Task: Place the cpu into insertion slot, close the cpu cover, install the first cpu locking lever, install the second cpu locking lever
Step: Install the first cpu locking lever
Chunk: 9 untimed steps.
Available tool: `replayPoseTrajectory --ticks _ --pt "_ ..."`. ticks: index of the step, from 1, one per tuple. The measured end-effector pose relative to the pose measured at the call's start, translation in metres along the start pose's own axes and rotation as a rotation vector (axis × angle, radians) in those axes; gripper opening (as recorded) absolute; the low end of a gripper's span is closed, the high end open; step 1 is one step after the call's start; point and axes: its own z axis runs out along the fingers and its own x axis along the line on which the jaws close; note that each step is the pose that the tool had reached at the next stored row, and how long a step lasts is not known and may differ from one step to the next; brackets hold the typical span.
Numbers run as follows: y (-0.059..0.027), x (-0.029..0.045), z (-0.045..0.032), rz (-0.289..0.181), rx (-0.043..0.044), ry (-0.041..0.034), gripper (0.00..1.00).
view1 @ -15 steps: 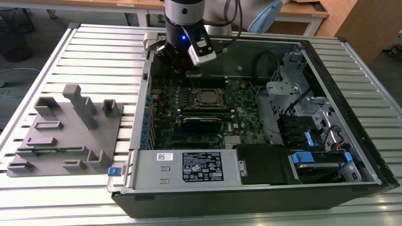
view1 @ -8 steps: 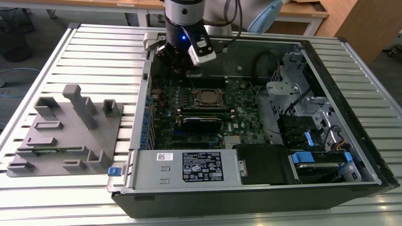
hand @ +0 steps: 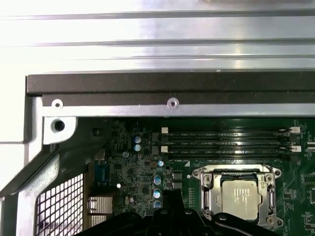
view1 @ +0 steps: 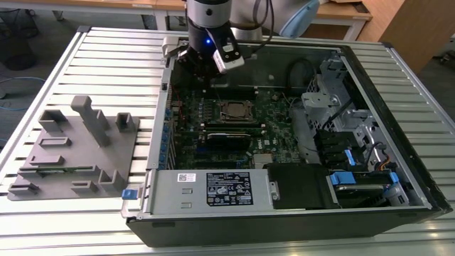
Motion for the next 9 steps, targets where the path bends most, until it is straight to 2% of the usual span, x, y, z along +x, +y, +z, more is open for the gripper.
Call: replayPoseTrajectory --ticks 9 --pt "0.0101 0.0002 0.0034 0.000 0.0000 0.0000 0.11"
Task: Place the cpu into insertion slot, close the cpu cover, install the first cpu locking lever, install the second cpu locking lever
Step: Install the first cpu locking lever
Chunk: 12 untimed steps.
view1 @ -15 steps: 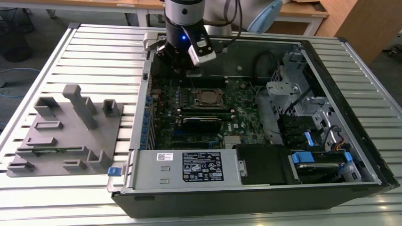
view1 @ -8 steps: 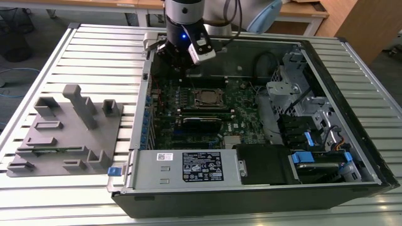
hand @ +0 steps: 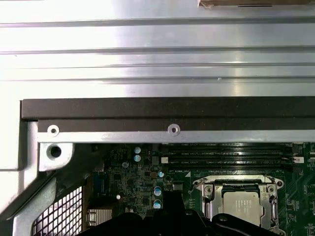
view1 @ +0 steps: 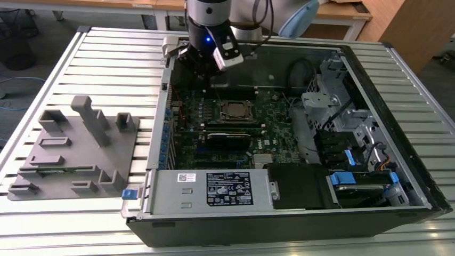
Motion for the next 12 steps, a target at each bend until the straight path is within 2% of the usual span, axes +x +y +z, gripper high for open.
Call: replayPoseTrajectory --ticks 12 --pt "0.0011 -0.0007 0.0007 0.000 -0.0006 0.0000 0.11"
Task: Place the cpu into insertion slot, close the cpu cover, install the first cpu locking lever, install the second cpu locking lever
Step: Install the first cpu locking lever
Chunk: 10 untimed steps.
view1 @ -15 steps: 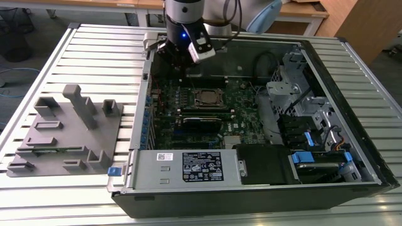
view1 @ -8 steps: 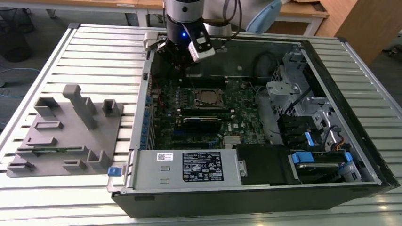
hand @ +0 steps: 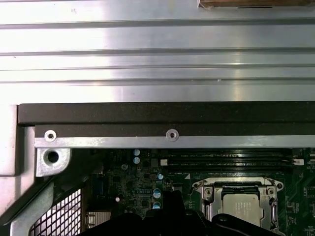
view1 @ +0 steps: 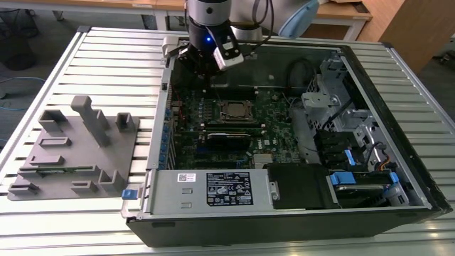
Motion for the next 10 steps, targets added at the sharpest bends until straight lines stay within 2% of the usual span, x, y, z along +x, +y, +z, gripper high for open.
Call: replayPoseTrajectory --ticks 5,10 --pt "0.0000 -0.0004 0.0000 0.000 -0.0001 0.0001 0.11" --pt "0.0001 -0.0046 0.0000 0.000 0.0000 0.0001 0.11"
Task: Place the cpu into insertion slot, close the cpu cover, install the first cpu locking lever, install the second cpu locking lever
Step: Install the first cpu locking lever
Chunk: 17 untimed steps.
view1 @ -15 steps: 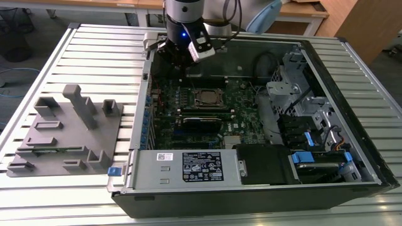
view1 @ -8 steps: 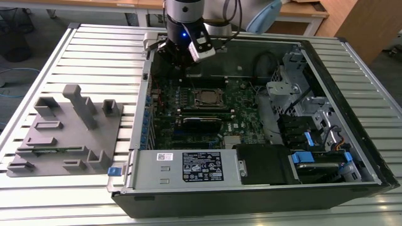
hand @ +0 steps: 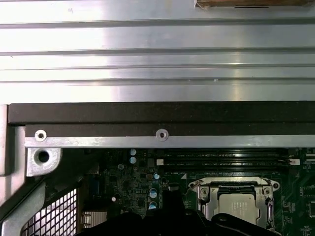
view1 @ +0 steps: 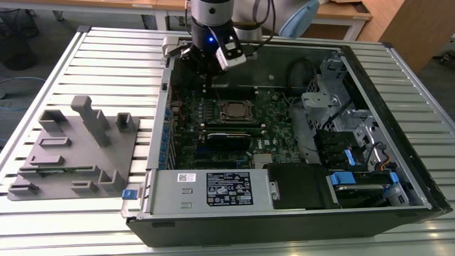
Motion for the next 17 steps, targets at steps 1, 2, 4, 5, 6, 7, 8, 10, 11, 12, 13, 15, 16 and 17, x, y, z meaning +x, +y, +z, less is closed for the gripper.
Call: replayPoseTrajectory --ticks 1,2,4,5,6,7,8,10,11,12,13,15,16,17 --pt "0.0000 -0.0002 0.0000 0.000 0.0000 0.0000 0.11" --pt "0.0000 -0.0002 0.0000 0.000 0.0000 -0.0001 0.11" --pt "0.0000 -0.0003 0.0000 0.000 -0.0001 -0.0002 0.11" --pt "0.0000 -0.0003 0.0000 0.000 -0.0001 -0.0001 0.11" --pt "0.0000 -0.0004 0.0000 0.000 -0.0001 -0.0001 0.11" --pt "0.0001 -0.0010 0.0000 0.000 0.0000 0.0000 0.11" --pt "0.0001 -0.0018 0.0000 0.000 -0.0001 0.0000 0.11" --pt "0.0001 -0.0035 0.0000 0.000 -0.0001 0.0000 0.11" --pt "0.0001 -0.0040 0.0000 0.000 -0.0001 0.0000 0.11" --pt "0.0001 -0.0040 0.0000 0.000 -0.0001 -0.0001 0.11" --pt "0.0001 -0.0040 0.0000 0.000 -0.0002 -0.0001 0.11" --pt "0.0001 -0.0041 0.0001 0.000 -0.0002 -0.0001 0.11" --pt "0.0001 -0.0042 0.0000 0.000 -0.0002 -0.0001 0.11" --pt "0.0001 -0.0046 0.0000 0.000 -0.0002 -0.0001 0.11"
